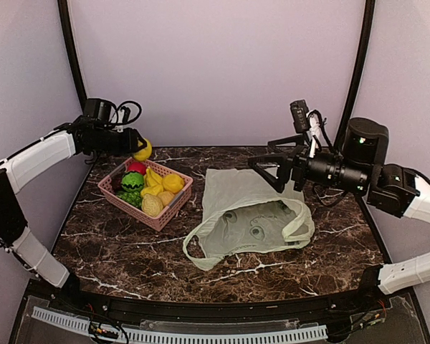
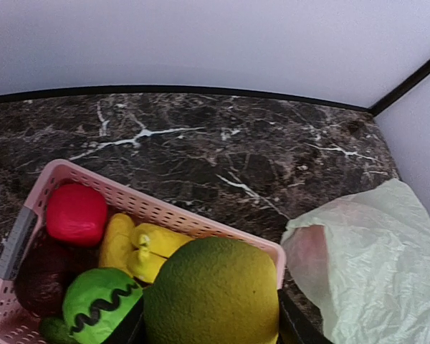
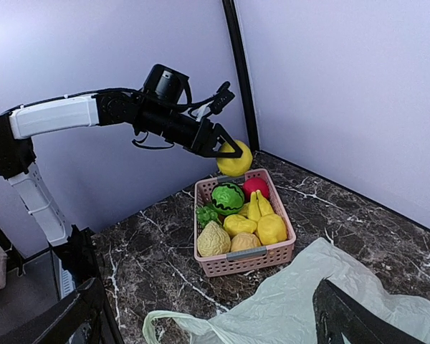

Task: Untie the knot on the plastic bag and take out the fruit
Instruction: Place the fake fruit in the bin.

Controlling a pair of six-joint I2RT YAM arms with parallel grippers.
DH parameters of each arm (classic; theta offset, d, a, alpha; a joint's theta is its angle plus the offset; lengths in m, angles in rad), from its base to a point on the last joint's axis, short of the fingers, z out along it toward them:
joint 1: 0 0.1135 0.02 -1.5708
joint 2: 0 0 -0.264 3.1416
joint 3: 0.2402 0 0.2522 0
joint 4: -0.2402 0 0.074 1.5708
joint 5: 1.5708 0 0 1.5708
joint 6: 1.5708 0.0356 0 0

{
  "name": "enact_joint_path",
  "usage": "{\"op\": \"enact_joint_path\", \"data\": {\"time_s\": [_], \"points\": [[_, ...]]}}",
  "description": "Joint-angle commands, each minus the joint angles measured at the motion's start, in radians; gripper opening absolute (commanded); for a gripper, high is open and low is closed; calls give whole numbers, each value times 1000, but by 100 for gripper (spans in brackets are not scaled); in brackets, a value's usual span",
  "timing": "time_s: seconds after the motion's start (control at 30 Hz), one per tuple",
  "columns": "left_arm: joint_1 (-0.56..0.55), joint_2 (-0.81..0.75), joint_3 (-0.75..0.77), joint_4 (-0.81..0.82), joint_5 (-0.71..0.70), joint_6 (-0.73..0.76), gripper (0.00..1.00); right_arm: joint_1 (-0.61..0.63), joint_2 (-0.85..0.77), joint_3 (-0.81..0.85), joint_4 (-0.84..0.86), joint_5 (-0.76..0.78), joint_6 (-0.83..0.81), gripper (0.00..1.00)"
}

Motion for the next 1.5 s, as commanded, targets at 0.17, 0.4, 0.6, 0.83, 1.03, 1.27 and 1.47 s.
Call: {"op": "enact_joint_path", "data": {"time_s": [0.17,0.4,0.6,0.83,1.03,1.27,1.47], "points": [[107,187,139,-83,-210,180,26,-3,-34,-21,7,23,32,99],[148,314,198,-84,-199,206,26,-3,-42,-23,0,28,39,99],[151,376,236,-97,-199,226,29,-3,-44,-28,-8,28,50,99],[151,409,258,-115,-198,240,43,-2,-41,-35,-9,24,63,99],[151,410,258,-128,-192,243,64,-3,-40,-39,-9,19,64,99],[151,406,256,-132,-185,238,74,-2,-36,-39,-9,14,66,99],[151,394,254,-133,-189,238,86,-3,-40,-40,-9,17,66,99]]}}
